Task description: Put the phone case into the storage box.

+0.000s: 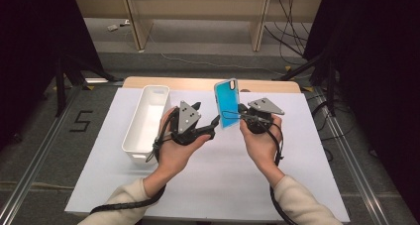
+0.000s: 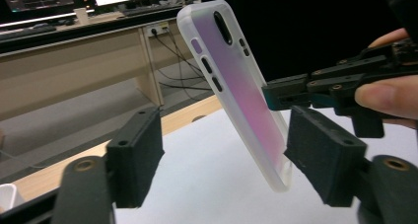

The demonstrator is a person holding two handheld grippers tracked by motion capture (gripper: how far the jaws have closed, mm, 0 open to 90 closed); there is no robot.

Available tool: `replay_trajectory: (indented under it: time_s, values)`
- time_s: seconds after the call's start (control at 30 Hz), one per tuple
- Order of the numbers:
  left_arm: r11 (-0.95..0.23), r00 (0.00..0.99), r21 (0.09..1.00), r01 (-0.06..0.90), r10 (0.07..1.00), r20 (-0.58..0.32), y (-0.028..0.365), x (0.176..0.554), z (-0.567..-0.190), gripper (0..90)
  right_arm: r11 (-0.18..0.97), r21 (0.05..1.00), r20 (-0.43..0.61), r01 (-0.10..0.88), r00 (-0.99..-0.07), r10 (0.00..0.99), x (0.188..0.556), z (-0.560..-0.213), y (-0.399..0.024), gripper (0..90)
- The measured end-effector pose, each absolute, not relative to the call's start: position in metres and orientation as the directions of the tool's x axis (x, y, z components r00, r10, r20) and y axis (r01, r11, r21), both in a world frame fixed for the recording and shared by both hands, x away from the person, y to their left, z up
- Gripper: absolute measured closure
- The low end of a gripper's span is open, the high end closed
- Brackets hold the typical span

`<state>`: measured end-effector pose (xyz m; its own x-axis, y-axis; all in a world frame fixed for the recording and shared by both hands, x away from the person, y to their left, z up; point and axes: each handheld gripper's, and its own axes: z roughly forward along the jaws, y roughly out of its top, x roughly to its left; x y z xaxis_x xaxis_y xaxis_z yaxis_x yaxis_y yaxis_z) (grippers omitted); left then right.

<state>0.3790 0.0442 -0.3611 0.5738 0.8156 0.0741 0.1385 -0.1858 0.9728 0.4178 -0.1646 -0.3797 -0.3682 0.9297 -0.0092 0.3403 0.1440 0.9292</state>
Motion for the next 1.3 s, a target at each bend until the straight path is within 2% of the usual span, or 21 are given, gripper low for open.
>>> replay_trajectory:
  time_s: [0.3, 0.67, 1.1, 1.3]
  values:
    - [-0.184, 0.554, 0.971, 0.155, 0.830, 0.068, 0.031, 0.394, -0.361, 36.6, 0.157, 0.936, -0.034, 0.316, -0.363, 0.931, 0.418, -0.379, -0.163, 89.4]
    - [-0.178, 0.531, 0.970, 0.168, 0.845, 0.063, 0.024, 0.402, -0.362, 47.1, 0.166, 0.933, -0.041, 0.320, -0.362, 0.931, 0.417, -0.379, -0.162, 89.3]
    - [-0.190, 0.534, 0.969, 0.157, 0.842, 0.079, 0.021, 0.404, -0.363, 48.0, 0.168, 0.930, -0.041, 0.327, -0.361, 0.932, 0.418, -0.378, -0.162, 89.3]
    - [-0.171, 0.525, 0.968, 0.185, 0.850, 0.050, 0.019, 0.404, -0.364, 49.5, 0.167, 0.932, -0.041, 0.322, -0.363, 0.931, 0.417, -0.378, -0.162, 89.3]
